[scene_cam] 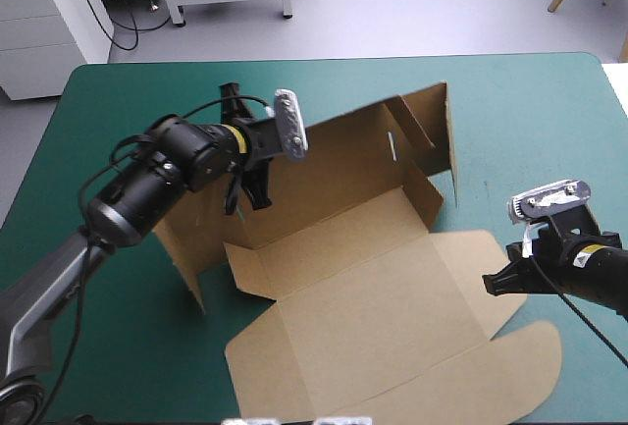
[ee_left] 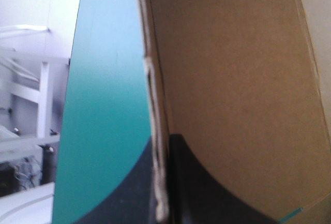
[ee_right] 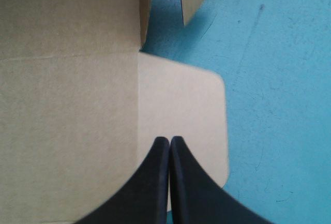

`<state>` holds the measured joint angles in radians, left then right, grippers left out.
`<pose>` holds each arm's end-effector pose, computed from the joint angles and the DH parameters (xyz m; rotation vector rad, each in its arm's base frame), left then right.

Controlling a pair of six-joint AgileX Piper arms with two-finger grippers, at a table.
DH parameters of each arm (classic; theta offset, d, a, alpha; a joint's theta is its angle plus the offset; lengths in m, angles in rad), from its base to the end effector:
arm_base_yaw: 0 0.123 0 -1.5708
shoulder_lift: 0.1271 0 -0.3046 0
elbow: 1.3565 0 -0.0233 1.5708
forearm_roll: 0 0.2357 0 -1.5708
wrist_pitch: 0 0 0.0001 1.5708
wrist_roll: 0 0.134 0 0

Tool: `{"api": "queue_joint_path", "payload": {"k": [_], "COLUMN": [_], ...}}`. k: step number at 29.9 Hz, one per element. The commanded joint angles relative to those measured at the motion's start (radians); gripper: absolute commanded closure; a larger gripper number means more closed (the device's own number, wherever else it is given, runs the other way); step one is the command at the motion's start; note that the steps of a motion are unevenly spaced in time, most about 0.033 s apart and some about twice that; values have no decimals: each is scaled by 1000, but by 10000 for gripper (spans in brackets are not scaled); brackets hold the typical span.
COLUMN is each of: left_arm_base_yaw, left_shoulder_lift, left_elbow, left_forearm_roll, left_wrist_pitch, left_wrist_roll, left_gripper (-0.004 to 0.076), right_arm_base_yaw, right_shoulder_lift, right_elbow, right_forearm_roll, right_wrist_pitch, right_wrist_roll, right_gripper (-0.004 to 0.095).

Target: Fold the box

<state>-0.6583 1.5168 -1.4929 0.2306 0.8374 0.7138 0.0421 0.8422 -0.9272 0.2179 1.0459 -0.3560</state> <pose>0.2920 -0.1971 0.3738 1.5542 1.7461 0.3043 0.1402 0.0310 0.3374 -0.4297 2.3797 0.1363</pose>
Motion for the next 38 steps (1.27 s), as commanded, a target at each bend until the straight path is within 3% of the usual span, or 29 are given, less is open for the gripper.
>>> {"api": "queue_joint_path", "payload": {"k": [1,8,17,26,33,38], "left_arm_base_yaw": [-67,-85,-110,-176,-177,-177], "left_shoulder_lift": [21,43,-73,-97,-95,-95], "left_elbow": [-36,60,274,375,415,415], "left_forearm_roll": [89,160,316,459,466,458], "left_wrist_pitch": [-95,-195,-448,-456,-454,-452], "left_wrist_roll": [91,106,15,-121,-171,-173], "left_gripper": [734,734,734,734,734,734], "right_arm_base_yaw": [4,4,4,4,4,4], "right_shoulder_lift": [-10,-10,-10,-10,-10,-9], "right_elbow": [-23,-23,-23,-58,-215,-357], "right_forearm_roll": [6,8,10,20,20,14], "right_wrist_pitch": [-52,-52,-54,-72,-57,-52], "right_wrist_roll": [-1,-1,19,34,44,44], "right_gripper": [927,927,927,927,920,803]}}
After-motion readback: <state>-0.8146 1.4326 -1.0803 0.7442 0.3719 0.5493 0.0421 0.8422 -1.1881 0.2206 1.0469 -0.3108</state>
